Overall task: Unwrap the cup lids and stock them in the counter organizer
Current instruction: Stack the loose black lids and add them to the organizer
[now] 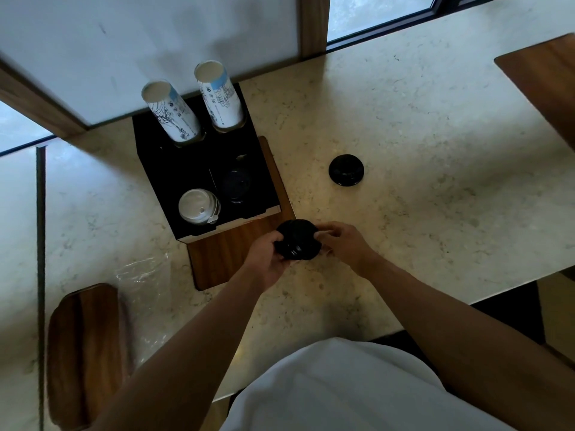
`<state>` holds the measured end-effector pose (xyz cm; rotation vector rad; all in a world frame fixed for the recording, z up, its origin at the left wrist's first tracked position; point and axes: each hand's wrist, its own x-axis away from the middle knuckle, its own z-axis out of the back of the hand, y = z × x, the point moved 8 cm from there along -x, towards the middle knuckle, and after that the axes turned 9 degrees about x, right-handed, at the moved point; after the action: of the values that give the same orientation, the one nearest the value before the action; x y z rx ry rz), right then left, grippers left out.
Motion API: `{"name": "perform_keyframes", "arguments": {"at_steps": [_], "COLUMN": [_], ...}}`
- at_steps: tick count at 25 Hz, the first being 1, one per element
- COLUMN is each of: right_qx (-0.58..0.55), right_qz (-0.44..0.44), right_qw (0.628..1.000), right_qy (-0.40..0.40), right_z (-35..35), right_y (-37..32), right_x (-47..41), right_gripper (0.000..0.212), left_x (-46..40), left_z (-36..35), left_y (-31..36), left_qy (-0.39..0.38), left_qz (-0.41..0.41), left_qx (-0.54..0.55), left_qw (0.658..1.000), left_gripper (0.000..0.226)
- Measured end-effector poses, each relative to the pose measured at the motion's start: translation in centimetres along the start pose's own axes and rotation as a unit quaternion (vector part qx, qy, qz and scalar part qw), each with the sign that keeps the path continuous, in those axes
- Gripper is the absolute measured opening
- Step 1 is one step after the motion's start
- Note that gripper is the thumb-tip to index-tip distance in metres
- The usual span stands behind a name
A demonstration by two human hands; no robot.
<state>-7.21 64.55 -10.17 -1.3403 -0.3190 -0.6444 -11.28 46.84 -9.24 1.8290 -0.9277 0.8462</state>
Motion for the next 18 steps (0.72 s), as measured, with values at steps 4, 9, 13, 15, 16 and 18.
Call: {"name": "perform_keyframes", "arguments": {"at_steps": [4, 9, 13, 15, 16, 18], "right_qx": [-0.174, -0.249, -0.231, -0.213, -0.208, -0.225], "right_qz": [-0.068, -0.099, -0.082, -0.069, -0.070, -0.090], "right_qw": [0.982, 0.963, 0.969, 0.975, 0.976, 0.970], "right_qy": [-0.022, -0.040, -0.020, -0.014, -0.006, 0.019], "right_z": [-0.7, -1.2, -1.1, -1.0, -0.9, -0.6], "right_y": [1.3, 2.2, 1.4, 0.9, 0.8, 1.1], "right_x": [0.9, 1.8, 2.1, 2.2, 2.3, 2.4], "right_gripper": [0.022, 0.024, 0.020, 0.023, 0.025, 0.026], "left_x": [0.4, 1.1, 1.3, 1.3, 1.3, 1.3], "left_z": [0.2, 0.8, 0.9, 1.1, 1.2, 1.5], "left_y": [-0.1, -0.5, -0.7, -0.7, -0.7, -0.7], "left_qy": [-0.016, -0.019, -0.033, -0.036, -0.037, -0.032], "left_qz": [0.006, 0.012, 0.011, 0.015, 0.016, 0.016], "left_qx": [0.018, 0.030, 0.028, 0.038, 0.039, 0.030], "left_qw": [1.000, 0.999, 0.999, 0.999, 0.998, 0.999], "left_gripper": [0.036, 0.034, 0.034, 0.034, 0.034, 0.034]}}
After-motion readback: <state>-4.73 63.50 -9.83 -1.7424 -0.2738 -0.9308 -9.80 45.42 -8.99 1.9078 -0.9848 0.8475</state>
